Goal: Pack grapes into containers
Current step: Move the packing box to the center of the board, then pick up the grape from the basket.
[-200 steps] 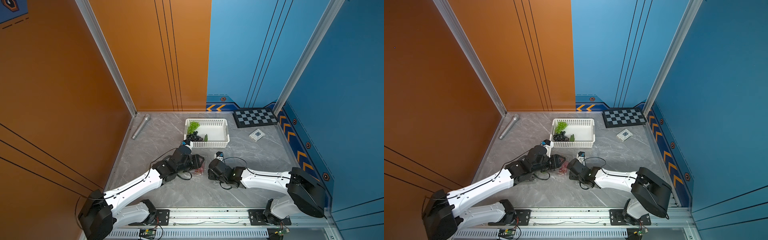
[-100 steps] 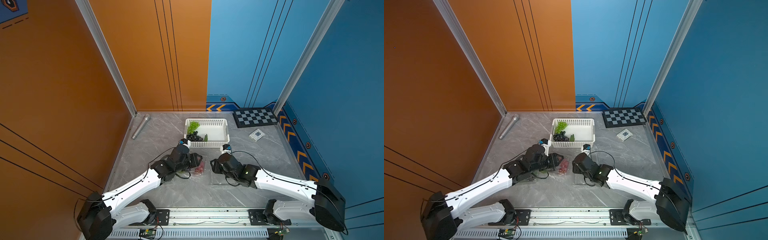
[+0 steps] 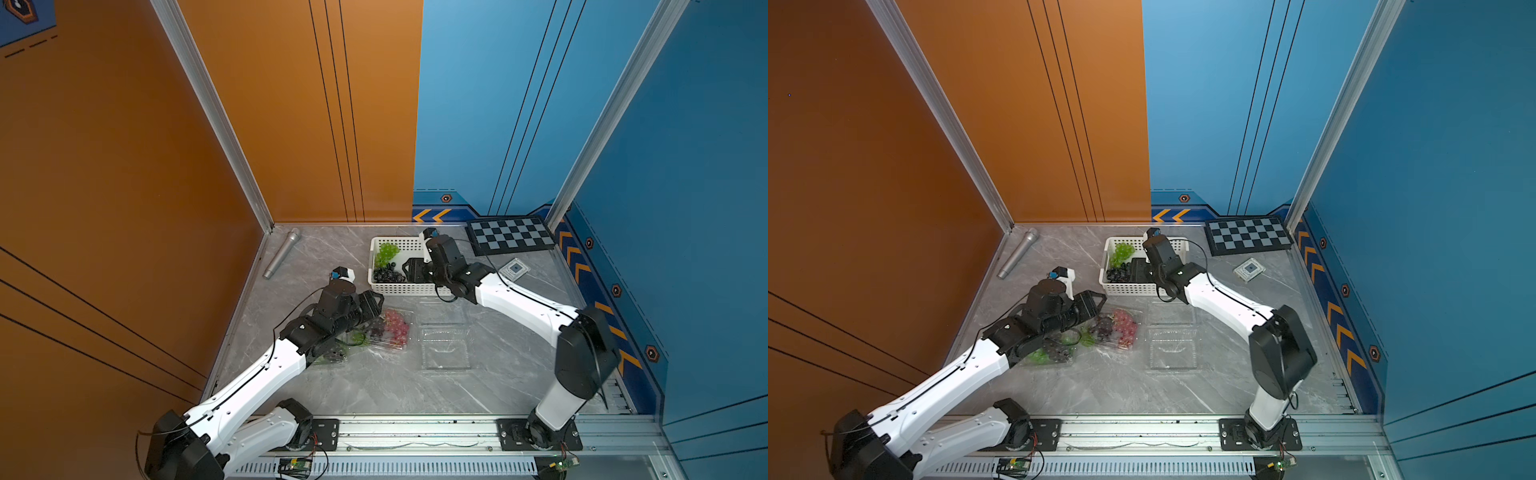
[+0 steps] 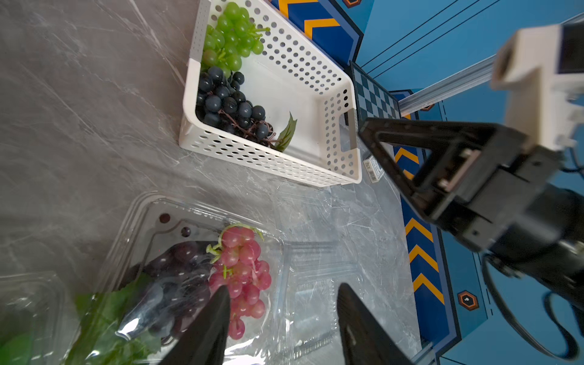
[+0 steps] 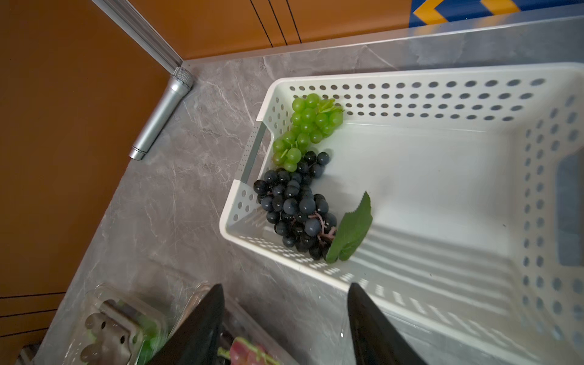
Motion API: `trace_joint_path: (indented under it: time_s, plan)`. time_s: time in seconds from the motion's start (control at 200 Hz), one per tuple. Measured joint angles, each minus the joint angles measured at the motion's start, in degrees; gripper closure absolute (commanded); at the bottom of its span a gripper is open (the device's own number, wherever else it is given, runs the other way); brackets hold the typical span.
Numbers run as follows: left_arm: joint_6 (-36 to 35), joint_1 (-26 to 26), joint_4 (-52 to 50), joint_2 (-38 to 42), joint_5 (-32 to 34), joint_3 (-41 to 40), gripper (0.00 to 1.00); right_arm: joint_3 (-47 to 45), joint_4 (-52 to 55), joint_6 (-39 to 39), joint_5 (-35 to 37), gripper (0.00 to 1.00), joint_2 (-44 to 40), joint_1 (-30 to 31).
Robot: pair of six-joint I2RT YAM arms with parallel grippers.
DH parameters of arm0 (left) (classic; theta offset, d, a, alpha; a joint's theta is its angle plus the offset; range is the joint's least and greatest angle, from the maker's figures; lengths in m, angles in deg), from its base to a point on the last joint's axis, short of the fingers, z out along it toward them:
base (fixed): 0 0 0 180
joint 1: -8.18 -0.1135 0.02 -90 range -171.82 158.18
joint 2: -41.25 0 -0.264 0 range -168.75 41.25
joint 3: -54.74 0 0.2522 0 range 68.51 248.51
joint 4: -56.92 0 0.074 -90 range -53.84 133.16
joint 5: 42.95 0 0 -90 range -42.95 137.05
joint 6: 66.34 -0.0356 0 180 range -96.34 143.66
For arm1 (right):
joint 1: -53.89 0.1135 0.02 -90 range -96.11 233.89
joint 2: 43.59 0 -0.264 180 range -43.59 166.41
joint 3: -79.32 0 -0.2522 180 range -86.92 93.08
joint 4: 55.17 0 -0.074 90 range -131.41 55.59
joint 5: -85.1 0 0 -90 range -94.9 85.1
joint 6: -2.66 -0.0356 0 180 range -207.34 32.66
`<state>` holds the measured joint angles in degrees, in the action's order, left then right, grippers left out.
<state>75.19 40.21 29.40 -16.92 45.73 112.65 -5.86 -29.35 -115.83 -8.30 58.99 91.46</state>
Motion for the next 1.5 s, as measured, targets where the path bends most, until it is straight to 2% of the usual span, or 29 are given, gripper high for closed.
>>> trace_joint_path:
  time_s: [0.28, 0.536, 0.816, 1.201, 1.502]
  plan:
    - [0.20, -3.28, -0.35, 0.39, -1.79, 0.00, 0.44, 12.63, 0.28, 1.51, -2.43, 0.36, 19.10, -1.46]
    - [0.17, -4.92, -0.31, 0.44, -3.39, 0.00, 0.44, 17.00, -5.60, -2.29, -2.47, 0.40, 27.26, -2.99]
    - [0.17, -5.90, -0.22, 0.42, -4.85, 0.00, 0.44, 19.69, -12.31, -6.97, -2.75, 0.41, 32.04, -5.81]
    - [0.17, -6.54, 0.68, -0.02, -5.92, 0.00, 0.44, 21.77, -17.92, -9.70, -3.06, 0.40, 32.46, -5.49]
    - [0.17, -6.54, 0.66, -0.02, -6.38, 0.00, 0.44, 25.53, -20.26, -11.56, -2.36, 0.52, 35.60, -5.49]
